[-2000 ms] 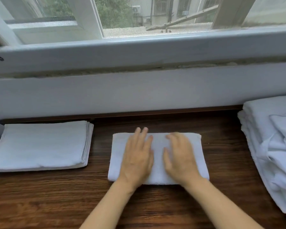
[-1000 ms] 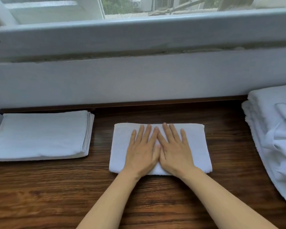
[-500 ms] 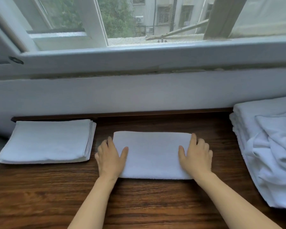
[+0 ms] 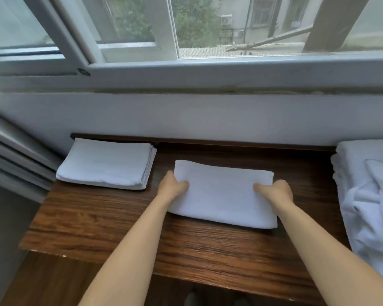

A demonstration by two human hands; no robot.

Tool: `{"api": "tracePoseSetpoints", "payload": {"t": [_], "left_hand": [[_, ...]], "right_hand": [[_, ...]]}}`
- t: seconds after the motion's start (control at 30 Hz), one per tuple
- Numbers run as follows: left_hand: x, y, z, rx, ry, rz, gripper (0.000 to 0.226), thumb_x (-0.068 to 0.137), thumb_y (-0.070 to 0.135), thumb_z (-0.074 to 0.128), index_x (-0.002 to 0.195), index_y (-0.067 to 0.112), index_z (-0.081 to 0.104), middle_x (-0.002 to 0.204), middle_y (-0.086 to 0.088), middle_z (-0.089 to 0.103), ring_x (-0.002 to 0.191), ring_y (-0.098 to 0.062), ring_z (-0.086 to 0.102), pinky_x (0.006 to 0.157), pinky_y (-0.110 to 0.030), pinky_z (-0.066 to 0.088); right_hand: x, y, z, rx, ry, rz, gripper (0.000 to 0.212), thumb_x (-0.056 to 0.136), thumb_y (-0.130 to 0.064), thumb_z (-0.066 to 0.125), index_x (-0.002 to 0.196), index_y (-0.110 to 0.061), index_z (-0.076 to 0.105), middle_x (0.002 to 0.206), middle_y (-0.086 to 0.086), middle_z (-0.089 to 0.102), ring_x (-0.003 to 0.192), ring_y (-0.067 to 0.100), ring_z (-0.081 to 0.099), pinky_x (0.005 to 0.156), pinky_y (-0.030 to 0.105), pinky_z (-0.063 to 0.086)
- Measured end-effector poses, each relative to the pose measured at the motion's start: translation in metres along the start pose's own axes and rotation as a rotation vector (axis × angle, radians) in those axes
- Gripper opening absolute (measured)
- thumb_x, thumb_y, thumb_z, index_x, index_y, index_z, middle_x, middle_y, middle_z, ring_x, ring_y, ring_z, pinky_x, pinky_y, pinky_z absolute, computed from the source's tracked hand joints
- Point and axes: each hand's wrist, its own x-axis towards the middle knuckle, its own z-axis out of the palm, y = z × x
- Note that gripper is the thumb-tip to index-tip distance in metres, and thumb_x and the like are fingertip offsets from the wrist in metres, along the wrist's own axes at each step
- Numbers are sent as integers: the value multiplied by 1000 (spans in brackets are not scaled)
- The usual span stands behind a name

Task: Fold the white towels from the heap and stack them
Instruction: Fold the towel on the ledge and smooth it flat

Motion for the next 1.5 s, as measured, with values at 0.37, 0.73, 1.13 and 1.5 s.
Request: {"api": "tracePoseSetpoints", "payload": {"t": [0.37, 0.73, 1.13, 1.5], "left_hand": [[-8, -17, 19, 110, 258, 307, 24, 105, 47, 39, 107, 24, 41, 95, -3, 64, 87, -31, 64, 79, -46, 53], [1, -34, -86, -218, 351, 489, 13, 105, 37, 49, 102, 25, 53, 84, 9, 65, 74, -3, 61, 61, -22, 46], [99, -135, -323, -226, 398, 291, 26, 100, 45, 55, 92, 21, 53, 82, -2, 66, 76, -21, 63, 62, -35, 45], [177, -184, -332, -111, 319, 235, 31, 102, 51, 49, 104, 20, 52, 93, -4, 68, 81, -25, 67, 66, -35, 49]], "right_hand": [[-14, 17, 14, -61, 189, -176, 45, 107, -46, 38, 118, -3, 47, 103, 17, 61, 97, 41, 59, 78, 42, 45], [-78, -65, 37, 42, 282, -502, 25, 107, -38, 45, 98, -14, 46, 83, 7, 57, 78, 34, 56, 70, 44, 45], [-126, -208, 251, 316, 11, -449, 30, 104, -46, 50, 112, -18, 58, 103, 0, 66, 97, 24, 64, 87, 47, 53], [-117, -221, 327, 217, 52, -334, 35, 107, -40, 46, 117, -8, 56, 99, 4, 64, 96, 29, 62, 78, 35, 44]]}}
